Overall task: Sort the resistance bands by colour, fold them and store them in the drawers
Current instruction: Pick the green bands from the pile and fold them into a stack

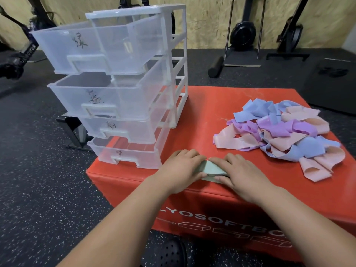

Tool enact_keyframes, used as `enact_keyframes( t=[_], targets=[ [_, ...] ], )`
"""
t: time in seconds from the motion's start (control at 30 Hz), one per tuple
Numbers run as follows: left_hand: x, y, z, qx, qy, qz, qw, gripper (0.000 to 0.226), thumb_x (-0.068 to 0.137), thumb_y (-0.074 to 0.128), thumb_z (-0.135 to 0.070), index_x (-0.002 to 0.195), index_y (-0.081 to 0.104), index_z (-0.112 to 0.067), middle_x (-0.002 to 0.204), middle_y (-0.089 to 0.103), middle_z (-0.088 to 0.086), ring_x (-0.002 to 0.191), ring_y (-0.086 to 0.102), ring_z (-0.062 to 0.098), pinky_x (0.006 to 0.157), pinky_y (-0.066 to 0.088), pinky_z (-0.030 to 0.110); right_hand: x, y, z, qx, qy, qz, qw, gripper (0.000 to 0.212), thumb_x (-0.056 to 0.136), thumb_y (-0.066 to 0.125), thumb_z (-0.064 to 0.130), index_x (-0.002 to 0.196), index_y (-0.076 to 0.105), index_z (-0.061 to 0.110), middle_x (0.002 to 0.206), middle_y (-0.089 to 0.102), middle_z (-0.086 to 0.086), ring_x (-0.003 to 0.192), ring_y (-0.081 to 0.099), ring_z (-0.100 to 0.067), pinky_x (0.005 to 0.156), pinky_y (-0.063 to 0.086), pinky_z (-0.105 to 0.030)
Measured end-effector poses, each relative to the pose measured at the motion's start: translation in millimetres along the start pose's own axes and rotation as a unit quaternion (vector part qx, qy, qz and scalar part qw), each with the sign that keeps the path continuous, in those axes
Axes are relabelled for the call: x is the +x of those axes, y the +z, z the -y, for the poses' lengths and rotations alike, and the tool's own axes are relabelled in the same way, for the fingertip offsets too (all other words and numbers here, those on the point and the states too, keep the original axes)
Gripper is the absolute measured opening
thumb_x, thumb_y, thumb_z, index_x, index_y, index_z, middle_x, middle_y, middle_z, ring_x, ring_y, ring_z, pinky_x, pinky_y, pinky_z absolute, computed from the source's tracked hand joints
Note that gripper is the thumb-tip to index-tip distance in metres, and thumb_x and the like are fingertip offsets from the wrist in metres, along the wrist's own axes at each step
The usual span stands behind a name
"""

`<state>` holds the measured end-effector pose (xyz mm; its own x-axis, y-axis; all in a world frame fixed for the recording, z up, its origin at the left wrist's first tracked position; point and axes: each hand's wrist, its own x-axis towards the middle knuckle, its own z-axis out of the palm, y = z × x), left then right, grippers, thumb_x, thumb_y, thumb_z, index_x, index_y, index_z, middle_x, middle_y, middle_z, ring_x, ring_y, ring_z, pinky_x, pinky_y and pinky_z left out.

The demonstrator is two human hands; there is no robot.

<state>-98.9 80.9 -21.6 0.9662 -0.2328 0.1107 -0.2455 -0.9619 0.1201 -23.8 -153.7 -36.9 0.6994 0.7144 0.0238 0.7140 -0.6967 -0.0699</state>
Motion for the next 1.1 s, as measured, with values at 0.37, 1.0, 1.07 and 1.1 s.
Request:
enact_keyframes(
  t=[0.37,1.0,1.07,1.1],
  targets=[
    [16.1,2.1,2.7,-0.031,0.004,0.031,0.999,0.064,0.082,0.083,-0.046,0.138,0.056,-0.029,0.12,0.063,-0.006,0.11,0.061,0.022,0.094,0.049,0.042,-1.7,-8.1,5.9,-0.035,-0.002,-0.02,0.999,0.068,0.093,0.036,0.073,0.151,0.04,0.038,0.122,0.055,0.011,0.109,0.054,-0.021,0.081,0.047,-0.038],
    [15.9,0.2,9.6,-0.082,0.006,0.022,0.996,0.055,0.078,0.089,-0.045,0.125,0.063,-0.03,0.109,0.065,-0.01,0.103,0.062,0.019,0.081,0.053,0.043,3.4,-28.9,-3.5,0.441,0.324,0.075,0.834,0.047,0.084,0.079,0.057,0.098,0.079,0.012,0.095,0.081,-0.011,0.076,0.071,-0.018,0.058,0.046,-0.027],
    [14.8,2.1,10.7,-0.09,0.008,0.014,0.996,0.055,0.077,0.09,-0.043,0.124,0.063,-0.031,0.108,0.065,-0.01,0.101,0.062,0.019,0.079,0.053,0.041,4.8,-29.9,-0.4,0.443,0.328,0.083,0.83,0.049,0.08,0.082,0.058,0.094,0.08,0.01,0.096,0.081,-0.01,0.078,0.071,-0.017,0.056,0.046,-0.025],
    [14.4,2.8,11.1,-0.089,0.008,0.01,0.996,0.055,0.077,0.09,-0.043,0.124,0.063,-0.031,0.107,0.065,-0.011,0.1,0.062,0.018,0.078,0.052,0.04,5.6,-28.9,0.6,0.441,0.328,0.085,0.831,0.053,0.077,0.083,0.059,0.094,0.08,0.009,0.098,0.08,-0.011,0.078,0.071,-0.017,0.056,0.046,-0.025]
  ],
)
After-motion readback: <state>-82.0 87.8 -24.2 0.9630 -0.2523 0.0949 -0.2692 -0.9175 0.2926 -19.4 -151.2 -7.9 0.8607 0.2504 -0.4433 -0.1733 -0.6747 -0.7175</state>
